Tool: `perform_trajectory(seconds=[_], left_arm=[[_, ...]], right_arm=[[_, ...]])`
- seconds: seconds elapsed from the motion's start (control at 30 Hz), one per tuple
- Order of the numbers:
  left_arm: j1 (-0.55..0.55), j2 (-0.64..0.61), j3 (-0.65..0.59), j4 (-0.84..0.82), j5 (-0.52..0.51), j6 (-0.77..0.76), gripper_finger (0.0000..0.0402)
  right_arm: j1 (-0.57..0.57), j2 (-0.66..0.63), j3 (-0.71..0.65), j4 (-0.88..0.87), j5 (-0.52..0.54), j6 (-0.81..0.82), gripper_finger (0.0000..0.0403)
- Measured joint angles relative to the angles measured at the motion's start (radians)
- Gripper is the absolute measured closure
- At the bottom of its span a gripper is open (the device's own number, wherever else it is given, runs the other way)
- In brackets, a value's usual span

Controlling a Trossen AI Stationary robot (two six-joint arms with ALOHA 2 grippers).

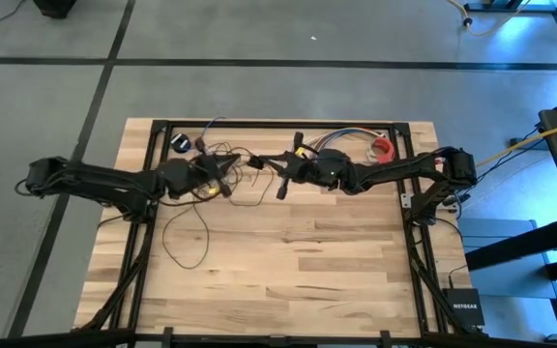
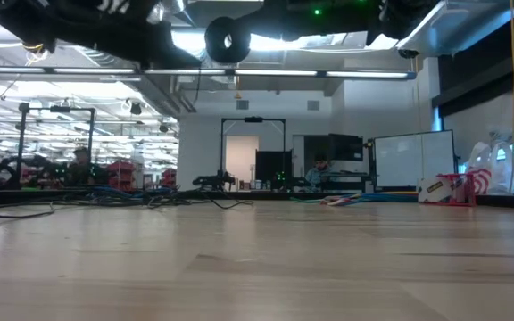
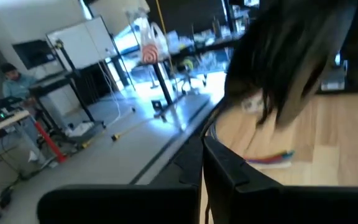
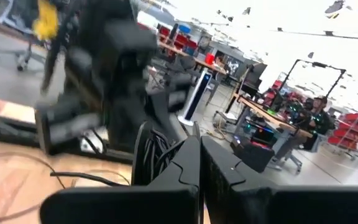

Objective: Coiling cords

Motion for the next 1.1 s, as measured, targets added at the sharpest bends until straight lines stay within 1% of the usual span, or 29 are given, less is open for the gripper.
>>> perform_trajectory(seconds=[0.1,0.27,0.47,0.6,0.67,0.77,0.83,0.93,1.0,1.1], left_arm=[[0.000,-0.060,0.000,-0.004,0.003,0.008,0.0398],[-0.006,-0.126,0.000,-0.022,0.013,0.000,0.0400],[-0.011,-0.125,0.000,-0.019,0.120,-0.050,0.0400],[-0.012,-0.124,0.000,-0.112,0.128,-0.088,0.0392],[-0.010,-0.121,0.000,-0.155,0.155,-0.121,0.0385],[-0.005,-0.091,0.000,-0.194,0.223,-0.208,0.0360],[-0.005,-0.049,0.000,-0.205,0.269,-0.234,0.0337],[-0.013,0.034,0.000,-0.199,0.284,-0.275,0.0297],[-0.014,0.101,0.000,-0.162,0.285,-0.310,0.0275],[-0.013,0.206,0.000,-0.057,0.284,-0.357,0.0253]], right_arm=[[-0.001,0.000,0.000,-0.024,0.013,-0.015,0.0397],[-0.004,0.000,0.000,-0.059,0.068,-0.054,0.0397],[-0.005,0.015,0.000,-0.062,0.076,-0.056,0.0397],[-0.004,0.014,-0.001,-0.058,0.085,-0.056,0.0397],[-0.004,0.014,-0.001,-0.057,0.092,-0.057,0.0397],[-0.005,0.014,-0.001,-0.053,0.092,-0.056,0.0397],[-0.011,0.014,-0.001,-0.053,0.092,-0.056,0.0396],[-0.010,0.014,-0.001,-0.053,0.093,-0.056,0.0396],[-0.011,0.014,-0.001,-0.053,0.095,-0.056,0.0396],[-0.010,0.014,-0.001,-0.058,0.095,-0.056,0.0396]])
